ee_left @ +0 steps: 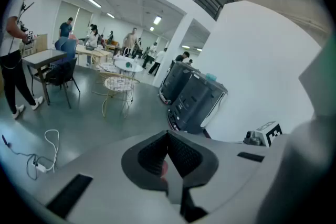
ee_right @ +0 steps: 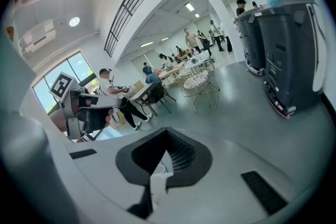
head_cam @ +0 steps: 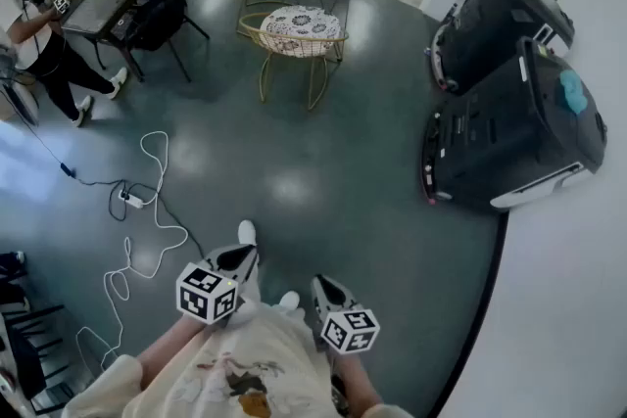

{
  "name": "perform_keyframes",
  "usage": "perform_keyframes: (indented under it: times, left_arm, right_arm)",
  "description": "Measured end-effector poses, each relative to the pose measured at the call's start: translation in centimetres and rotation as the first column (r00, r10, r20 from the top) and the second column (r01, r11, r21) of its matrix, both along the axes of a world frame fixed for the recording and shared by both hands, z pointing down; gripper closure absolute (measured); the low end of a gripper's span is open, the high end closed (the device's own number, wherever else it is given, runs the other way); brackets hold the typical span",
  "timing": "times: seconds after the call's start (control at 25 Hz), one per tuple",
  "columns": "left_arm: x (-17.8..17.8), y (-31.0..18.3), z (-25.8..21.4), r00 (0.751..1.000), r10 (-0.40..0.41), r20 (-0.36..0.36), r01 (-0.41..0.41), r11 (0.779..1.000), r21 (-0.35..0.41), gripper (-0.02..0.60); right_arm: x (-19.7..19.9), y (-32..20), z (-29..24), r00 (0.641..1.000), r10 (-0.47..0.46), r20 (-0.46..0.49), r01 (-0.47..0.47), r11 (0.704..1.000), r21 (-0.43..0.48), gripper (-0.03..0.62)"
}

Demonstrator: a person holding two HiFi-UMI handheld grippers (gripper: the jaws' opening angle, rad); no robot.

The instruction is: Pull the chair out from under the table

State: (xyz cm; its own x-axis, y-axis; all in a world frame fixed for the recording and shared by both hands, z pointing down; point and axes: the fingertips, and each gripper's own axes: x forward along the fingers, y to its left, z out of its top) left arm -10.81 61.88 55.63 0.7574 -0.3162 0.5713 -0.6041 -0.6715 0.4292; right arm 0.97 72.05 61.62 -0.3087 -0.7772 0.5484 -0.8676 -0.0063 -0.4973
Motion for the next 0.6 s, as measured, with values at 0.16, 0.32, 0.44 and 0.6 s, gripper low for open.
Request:
perform_keyframes:
  times: [0.16, 0.32, 0.44, 0.6]
  left_arm:
    - [-2.6, -7.2, -3.1, 0.999, 0.032, 0.002, -0.032, 0.997, 0.066, 0.58]
    - [-4.2, -15.1, -4.6, 0.999, 0.054, -0.01, -0.052, 0.99, 0.135, 0.58]
    - [-5.7, -19.8, -4.8, 0.999, 0.029, -0.022, -0.026, 0.988, 0.155, 0.58]
    - [-6.5, -24.6, -4.4, 0.999, 0.004, -0.046, 0.003, 0.989, 0.151, 0.58]
  right_arm:
    - [-3.8, -8.4, -4.6, 0.996, -0.05, -0.067, 0.053, 0.997, 0.05, 0.586]
    - [-6.7, -17.1, -6.6, 0.986, -0.127, -0.108, 0.137, 0.986, 0.092, 0.586]
    - [-8.0, -22.2, -7.1, 0.982, -0.146, -0.117, 0.158, 0.982, 0.099, 0.586]
    - [-9.0, -27.3, -7.0, 0.982, -0.152, -0.116, 0.165, 0.98, 0.11, 0.586]
